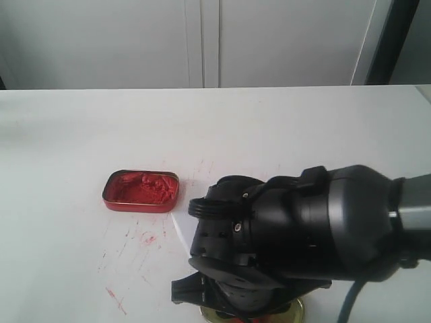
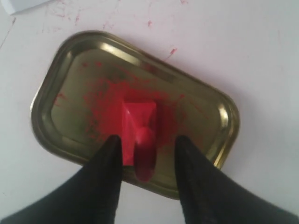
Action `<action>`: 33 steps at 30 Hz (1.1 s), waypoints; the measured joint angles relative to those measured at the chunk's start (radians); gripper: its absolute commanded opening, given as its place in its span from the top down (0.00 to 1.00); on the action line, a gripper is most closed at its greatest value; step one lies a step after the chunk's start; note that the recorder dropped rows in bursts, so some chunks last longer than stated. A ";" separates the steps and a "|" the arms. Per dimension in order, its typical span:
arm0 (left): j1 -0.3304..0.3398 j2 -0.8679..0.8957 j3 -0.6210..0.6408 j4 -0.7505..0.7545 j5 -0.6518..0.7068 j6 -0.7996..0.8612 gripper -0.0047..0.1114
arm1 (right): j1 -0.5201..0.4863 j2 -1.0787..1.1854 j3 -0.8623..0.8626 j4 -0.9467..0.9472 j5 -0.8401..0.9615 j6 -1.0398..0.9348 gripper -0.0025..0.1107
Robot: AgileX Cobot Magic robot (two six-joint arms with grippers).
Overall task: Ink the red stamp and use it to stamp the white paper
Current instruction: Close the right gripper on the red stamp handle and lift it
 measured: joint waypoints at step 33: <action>0.000 0.000 0.000 0.000 0.000 0.000 0.96 | 0.000 0.058 0.000 -0.003 -0.036 0.019 0.98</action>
